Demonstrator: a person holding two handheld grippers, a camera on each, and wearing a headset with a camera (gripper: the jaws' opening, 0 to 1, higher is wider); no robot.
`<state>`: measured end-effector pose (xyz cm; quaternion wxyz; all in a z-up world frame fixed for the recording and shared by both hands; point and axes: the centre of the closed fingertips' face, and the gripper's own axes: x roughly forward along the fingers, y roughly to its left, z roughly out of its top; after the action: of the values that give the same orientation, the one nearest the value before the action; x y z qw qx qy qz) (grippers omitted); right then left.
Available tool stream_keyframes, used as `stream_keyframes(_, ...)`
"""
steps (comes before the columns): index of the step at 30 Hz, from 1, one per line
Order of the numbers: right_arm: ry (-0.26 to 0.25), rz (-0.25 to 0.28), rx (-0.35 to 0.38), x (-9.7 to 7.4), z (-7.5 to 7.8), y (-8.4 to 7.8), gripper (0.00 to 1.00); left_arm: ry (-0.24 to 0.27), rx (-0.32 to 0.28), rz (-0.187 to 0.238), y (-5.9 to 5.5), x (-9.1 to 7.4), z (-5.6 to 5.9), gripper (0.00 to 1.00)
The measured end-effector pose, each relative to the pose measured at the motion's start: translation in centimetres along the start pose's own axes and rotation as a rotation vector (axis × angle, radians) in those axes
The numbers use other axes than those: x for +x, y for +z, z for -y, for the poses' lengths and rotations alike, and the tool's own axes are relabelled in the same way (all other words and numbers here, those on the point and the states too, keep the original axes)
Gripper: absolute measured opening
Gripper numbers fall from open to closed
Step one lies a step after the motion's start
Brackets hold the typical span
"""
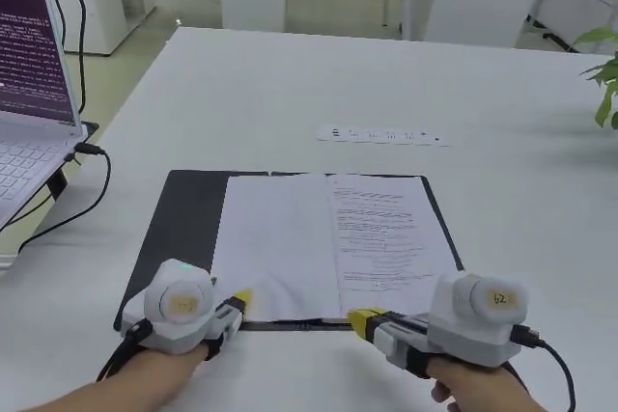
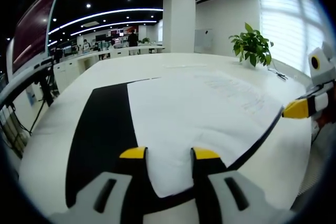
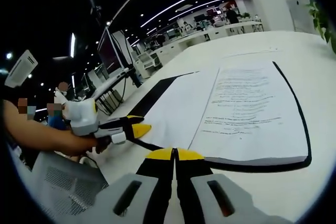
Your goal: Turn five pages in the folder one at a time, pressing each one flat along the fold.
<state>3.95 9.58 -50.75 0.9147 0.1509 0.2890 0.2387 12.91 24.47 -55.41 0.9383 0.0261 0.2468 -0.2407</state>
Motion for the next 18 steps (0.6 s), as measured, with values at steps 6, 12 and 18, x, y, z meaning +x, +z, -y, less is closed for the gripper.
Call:
stream_keyframes(6,-0.063,0.08,0.026,-1.4,0.7,2.4,0.0,-0.015,-0.124,-0.087,0.3,-0.2,0.3,0.37)
stream_keyframes(12,-0.119,0.137,0.064,-3.1,1.6,4.2,0.0,-0.061,-0.144,-0.014,3.2,-1.5,1.6,0.4)
stream_keyframes(18,-0.142,0.168,0.068,-4.6,1.9,5.1,0.0,-0.107,-0.195,0.029,5.5,-4.0,3.3,0.43)
